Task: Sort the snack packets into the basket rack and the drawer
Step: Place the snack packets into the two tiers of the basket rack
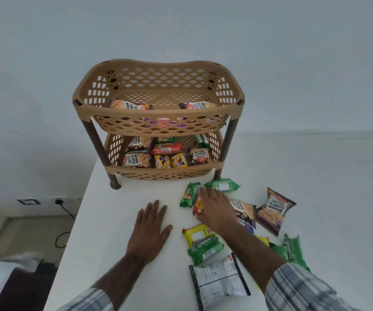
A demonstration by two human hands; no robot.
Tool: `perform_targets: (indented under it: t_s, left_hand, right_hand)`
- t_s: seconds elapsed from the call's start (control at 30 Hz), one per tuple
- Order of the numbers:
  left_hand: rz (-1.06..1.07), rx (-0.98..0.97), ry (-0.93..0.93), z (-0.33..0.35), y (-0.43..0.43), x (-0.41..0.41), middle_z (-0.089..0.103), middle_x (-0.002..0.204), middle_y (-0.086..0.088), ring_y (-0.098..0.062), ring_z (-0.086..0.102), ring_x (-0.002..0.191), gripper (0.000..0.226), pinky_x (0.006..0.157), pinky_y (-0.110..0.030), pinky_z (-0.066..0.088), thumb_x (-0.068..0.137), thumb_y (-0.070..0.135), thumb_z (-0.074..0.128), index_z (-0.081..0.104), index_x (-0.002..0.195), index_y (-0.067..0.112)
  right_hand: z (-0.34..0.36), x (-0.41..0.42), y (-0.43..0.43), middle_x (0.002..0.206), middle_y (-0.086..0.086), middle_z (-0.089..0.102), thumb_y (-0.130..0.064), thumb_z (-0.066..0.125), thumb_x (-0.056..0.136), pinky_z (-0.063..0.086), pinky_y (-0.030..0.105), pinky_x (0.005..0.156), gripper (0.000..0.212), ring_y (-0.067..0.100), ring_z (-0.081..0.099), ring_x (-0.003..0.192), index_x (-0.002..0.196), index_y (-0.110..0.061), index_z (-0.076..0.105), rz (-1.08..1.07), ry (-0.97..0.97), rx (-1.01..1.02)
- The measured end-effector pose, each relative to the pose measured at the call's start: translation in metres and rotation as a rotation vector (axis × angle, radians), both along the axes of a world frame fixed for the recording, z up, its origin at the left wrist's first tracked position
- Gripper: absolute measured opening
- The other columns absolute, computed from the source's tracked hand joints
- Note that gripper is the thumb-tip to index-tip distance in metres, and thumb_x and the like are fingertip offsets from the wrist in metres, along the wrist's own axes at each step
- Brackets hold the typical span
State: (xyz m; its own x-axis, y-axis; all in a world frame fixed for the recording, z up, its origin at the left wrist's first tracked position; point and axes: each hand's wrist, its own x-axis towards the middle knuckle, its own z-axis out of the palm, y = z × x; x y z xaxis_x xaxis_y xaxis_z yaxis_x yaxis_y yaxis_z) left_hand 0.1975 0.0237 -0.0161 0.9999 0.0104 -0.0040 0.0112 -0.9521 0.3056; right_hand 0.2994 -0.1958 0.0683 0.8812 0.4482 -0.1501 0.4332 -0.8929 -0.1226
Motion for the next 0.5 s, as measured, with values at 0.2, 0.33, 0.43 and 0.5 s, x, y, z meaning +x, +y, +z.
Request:
perform_targets:
  t_s: [0.2,0.33,0.43,0.5]
  left_hand:
    - [-0.001,0.007,0.007,0.003,-0.001,-0.002,-0.005,0.168,0.002,-0.018,-0.01,0.154,0.068,0.122,-0.037,-0.007,0.1,0.06,0.018,0.012,0.161,0.029]
    - [0.017,-0.038,0.004,0.005,0.001,0.001,0.002,0.167,0.003,-0.019,-0.001,0.155,0.067,0.125,-0.037,-0.001,0.1,0.059,0.021,0.019,0.159,0.028]
    - [0.072,-0.243,-0.106,0.023,-0.008,0.01,0.044,0.153,0.002,-0.017,0.038,0.141,0.055,0.116,-0.03,0.028,0.1,0.053,0.035,0.05,0.143,0.024]
    - [0.074,-0.351,-0.176,0.042,-0.021,0.019,0.057,0.133,0.006,-0.01,0.052,0.121,0.037,0.1,-0.024,0.043,0.101,0.043,0.048,0.059,0.132,0.025]
  right_hand:
    - [0.003,0.009,0.012,0.147,0.01,0.045,-0.032,0.074,0.079,0.044,0.055,0.103,0.092,0.037,0.043,0.133,0.154,-0.024,0.021,0.09,0.084,-0.096]
    - [0.001,0.008,0.012,0.15,0.009,0.037,-0.022,0.072,0.081,0.049,0.051,0.101,0.087,0.035,0.037,0.136,0.153,-0.02,0.023,0.034,0.121,-0.031]
    - [-0.001,0.011,0.013,0.146,0.006,0.042,-0.02,0.07,0.083,0.045,0.046,0.105,0.077,0.031,0.039,0.133,0.149,-0.018,0.031,-0.009,0.142,0.047]
    - [0.003,0.01,0.014,0.14,0.004,0.046,-0.024,0.072,0.08,0.046,0.046,0.102,0.075,0.03,0.042,0.128,0.144,-0.021,0.033,-0.046,0.163,0.117]
